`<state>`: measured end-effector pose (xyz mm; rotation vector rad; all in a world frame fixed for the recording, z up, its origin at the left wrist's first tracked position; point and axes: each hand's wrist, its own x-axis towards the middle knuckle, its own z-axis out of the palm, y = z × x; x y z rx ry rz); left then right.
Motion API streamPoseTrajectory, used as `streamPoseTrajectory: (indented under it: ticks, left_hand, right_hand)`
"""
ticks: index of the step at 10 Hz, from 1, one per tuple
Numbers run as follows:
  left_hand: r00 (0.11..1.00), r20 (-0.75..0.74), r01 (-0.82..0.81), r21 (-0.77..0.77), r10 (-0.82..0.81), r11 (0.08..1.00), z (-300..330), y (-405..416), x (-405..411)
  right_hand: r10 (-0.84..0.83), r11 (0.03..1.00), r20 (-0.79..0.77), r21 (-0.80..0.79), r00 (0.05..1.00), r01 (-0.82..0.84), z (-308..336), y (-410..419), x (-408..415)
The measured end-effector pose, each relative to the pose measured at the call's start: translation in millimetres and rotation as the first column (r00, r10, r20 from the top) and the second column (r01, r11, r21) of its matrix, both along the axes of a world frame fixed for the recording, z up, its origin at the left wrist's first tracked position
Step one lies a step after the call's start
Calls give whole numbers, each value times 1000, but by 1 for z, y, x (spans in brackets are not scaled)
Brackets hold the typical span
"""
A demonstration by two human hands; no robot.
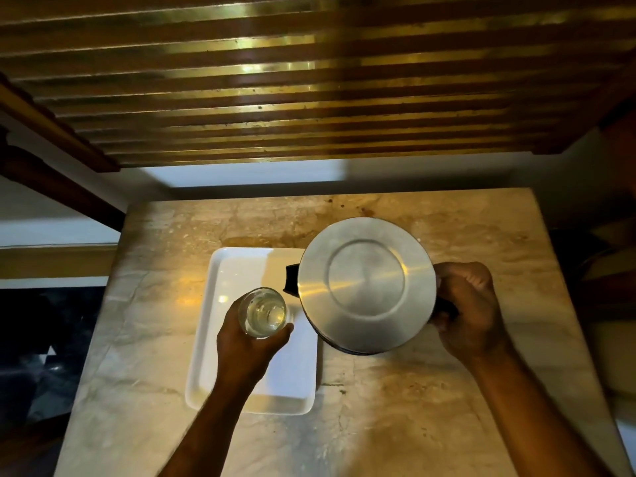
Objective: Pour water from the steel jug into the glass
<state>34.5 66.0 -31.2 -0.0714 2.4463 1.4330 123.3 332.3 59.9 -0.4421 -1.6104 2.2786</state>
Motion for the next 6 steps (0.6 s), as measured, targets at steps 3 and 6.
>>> streamPoseTrajectory:
  ticks: [3,6]
  left_hand:
    - [996,-25,80,-66,-82,995,3,-2,-1]
    - [997,-37,62,-116,-66,991,113,0,2]
  right_hand:
    - [88,990,111,99,990,-99,4,4,10]
    - [124,951,452,200,883,-236,56,8,12]
